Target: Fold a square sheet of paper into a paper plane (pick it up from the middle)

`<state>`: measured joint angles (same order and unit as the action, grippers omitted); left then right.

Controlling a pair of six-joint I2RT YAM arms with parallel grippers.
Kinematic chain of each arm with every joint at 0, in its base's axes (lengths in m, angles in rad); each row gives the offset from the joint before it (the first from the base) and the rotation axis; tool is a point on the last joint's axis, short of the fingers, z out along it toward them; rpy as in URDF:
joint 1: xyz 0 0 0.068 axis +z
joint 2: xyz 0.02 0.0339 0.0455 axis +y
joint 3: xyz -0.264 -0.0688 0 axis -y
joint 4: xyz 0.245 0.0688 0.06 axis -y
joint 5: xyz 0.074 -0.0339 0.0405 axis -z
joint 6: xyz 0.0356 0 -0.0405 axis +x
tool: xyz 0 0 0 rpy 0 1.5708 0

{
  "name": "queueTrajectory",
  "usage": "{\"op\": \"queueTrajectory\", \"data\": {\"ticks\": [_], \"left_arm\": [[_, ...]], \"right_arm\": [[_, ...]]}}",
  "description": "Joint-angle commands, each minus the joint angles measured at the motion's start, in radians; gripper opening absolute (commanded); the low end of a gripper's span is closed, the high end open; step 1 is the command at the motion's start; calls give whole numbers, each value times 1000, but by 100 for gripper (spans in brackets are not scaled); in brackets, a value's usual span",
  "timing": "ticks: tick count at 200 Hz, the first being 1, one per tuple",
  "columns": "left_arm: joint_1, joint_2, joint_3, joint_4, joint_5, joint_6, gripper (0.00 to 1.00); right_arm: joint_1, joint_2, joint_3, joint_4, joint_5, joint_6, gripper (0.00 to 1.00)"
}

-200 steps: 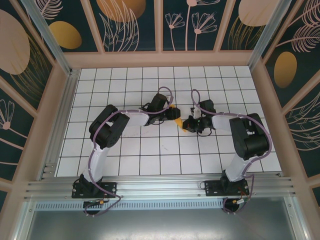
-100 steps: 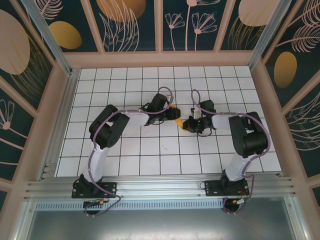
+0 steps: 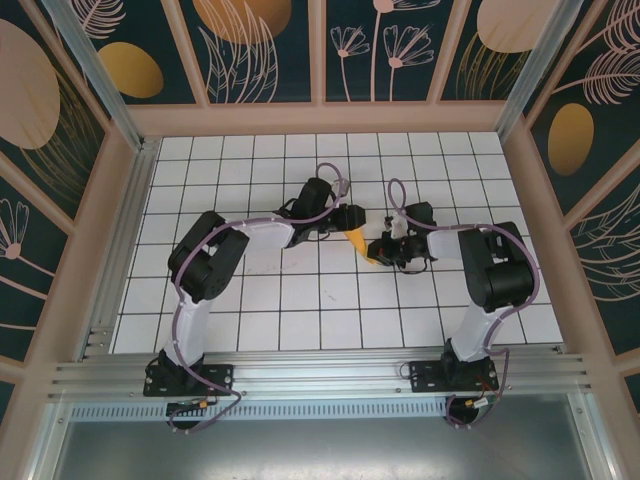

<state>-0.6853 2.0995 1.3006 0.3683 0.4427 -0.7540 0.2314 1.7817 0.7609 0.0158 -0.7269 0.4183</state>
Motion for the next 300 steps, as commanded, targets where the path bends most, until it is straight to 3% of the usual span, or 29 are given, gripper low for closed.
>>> {"op": "queueTrajectory", "data": {"ticks": [1,34,111,179,223,300], "left_arm": [[6,-42,-60,95,71,-59,38],[0,-7,-80,150,137,-82,30],[-1,118,-48,201,140,-130,30],[0,174,10,0,-21,-79,30],[0,192,33,-87,-35,-40,29],[0,207,58,-113,-23,-33,29]], "right_arm": [[-14,57,-37,-53,114,8,0],[-15,59,-38,-48,121,16,0],[-15,52,-43,-48,127,18,0],[-14,-51,-45,-27,81,4,0],[4,-122,0,-43,-2,-34,0],[63,-49,53,-92,90,-53,0]]}}
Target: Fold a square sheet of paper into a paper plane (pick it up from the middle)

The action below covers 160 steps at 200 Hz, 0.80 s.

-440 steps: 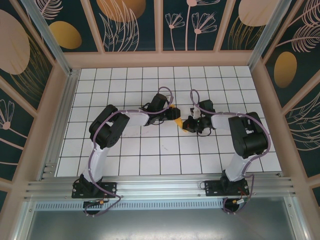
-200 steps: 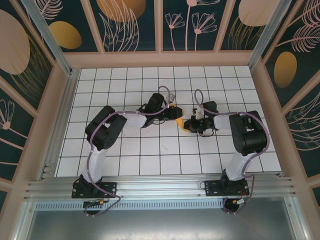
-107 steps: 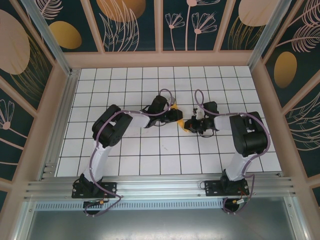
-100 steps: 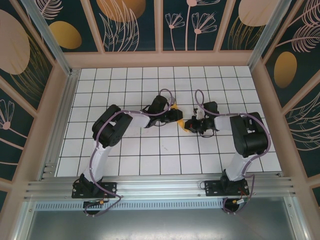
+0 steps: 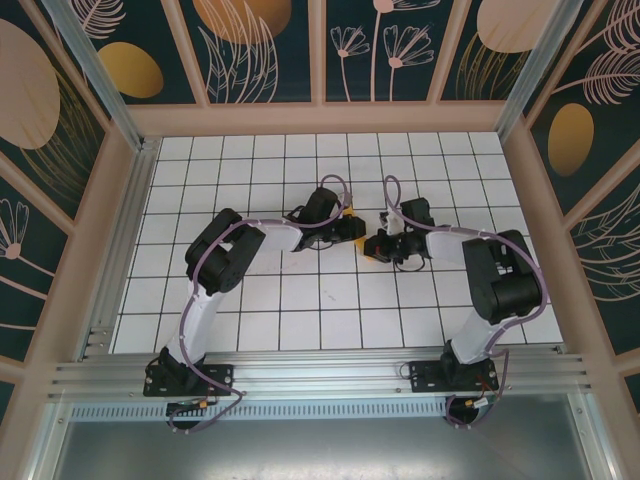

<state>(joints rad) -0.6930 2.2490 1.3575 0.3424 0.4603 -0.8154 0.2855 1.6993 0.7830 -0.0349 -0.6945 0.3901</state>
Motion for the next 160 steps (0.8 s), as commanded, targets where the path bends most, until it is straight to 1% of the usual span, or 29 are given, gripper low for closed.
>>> {"op": "queueTrajectory", "data": {"ticks": [1,25,69,96,119,137,151,160], "left_arm": [[7,58,2,-86,-39,29,29],[8,62,4,-84,-34,30,29],[8,69,9,-96,-29,39,28],[8,60,9,-85,-29,44,28],[8,49,34,-91,-24,66,30],[9,30,56,-91,-16,80,30],[10,12,64,-75,-5,78,33],[9,-3,60,-50,10,69,33]], "right_arm": [[9,35,31,-44,61,-25,0],[7,58,36,-58,150,-22,0],[-26,112,18,-47,133,-6,0],[-61,145,-21,-19,87,14,0],[-89,149,-45,-2,43,30,0],[-102,146,-47,-9,46,36,0],[-108,152,-45,-9,38,42,0],[-109,152,-44,-8,37,46,0]]}}
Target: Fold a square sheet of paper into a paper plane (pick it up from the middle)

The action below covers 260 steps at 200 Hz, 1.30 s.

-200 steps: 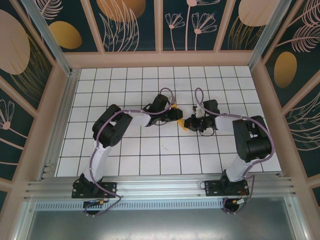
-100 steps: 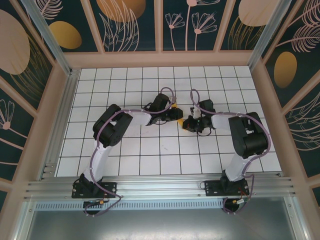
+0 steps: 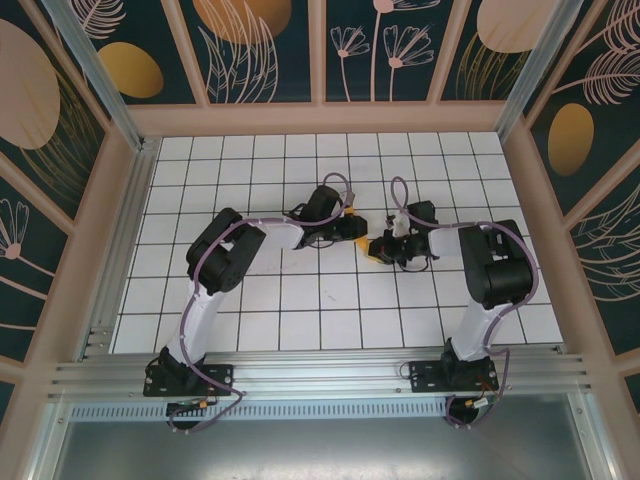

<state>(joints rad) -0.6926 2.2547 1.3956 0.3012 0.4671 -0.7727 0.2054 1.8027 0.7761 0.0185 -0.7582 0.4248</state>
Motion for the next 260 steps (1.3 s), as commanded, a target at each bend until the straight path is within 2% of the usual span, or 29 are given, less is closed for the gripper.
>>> {"op": "queueTrajectory", "data": {"ticks": [1,29,70,100,126,180,229,260], "left_arm": [[8,-11,20,-5,7,24,33],[9,-72,-28,95,58,-23,38],[7,-116,-181,317,140,-166,32],[1,-93,-195,323,142,-184,27],[-12,-55,-168,317,142,-189,26],[-15,14,-136,225,55,-190,23],[-13,-5,-50,-73,-182,-80,24],[-13,6,7,-176,-246,-46,25]], "right_arm": [[-28,49,-37,-61,100,12,0],[-28,57,-29,-57,89,19,0],[-29,64,-23,-56,86,22,0],[-26,63,-25,-48,88,26,0],[-24,63,-26,-50,95,27,0],[-19,54,-23,-62,111,28,0],[-4,49,-23,-97,154,16,0],[-1,44,-20,-109,173,8,0]]}}
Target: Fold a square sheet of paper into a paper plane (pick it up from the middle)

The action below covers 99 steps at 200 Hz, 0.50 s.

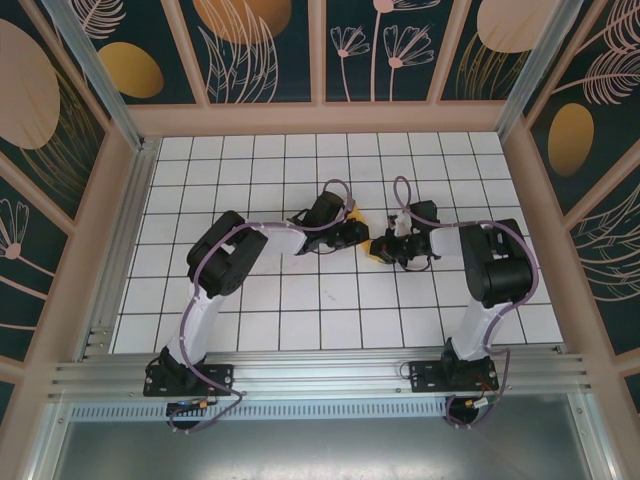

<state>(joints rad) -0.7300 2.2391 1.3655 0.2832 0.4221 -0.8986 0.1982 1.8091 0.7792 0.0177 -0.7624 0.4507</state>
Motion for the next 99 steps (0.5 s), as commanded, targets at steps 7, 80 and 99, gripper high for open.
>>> {"op": "queueTrajectory", "data": {"ticks": [7,80,99], "left_arm": [[24,23,50,-179,-213,91,26],[42,62,173,-315,-321,151,26],[47,82,195,-324,-318,162,27]], "right_arm": [[7,36,-23,-112,184,-18,0],[8,24,-27,-135,210,-30,0],[8,23,-27,-134,207,-29,0]]}}
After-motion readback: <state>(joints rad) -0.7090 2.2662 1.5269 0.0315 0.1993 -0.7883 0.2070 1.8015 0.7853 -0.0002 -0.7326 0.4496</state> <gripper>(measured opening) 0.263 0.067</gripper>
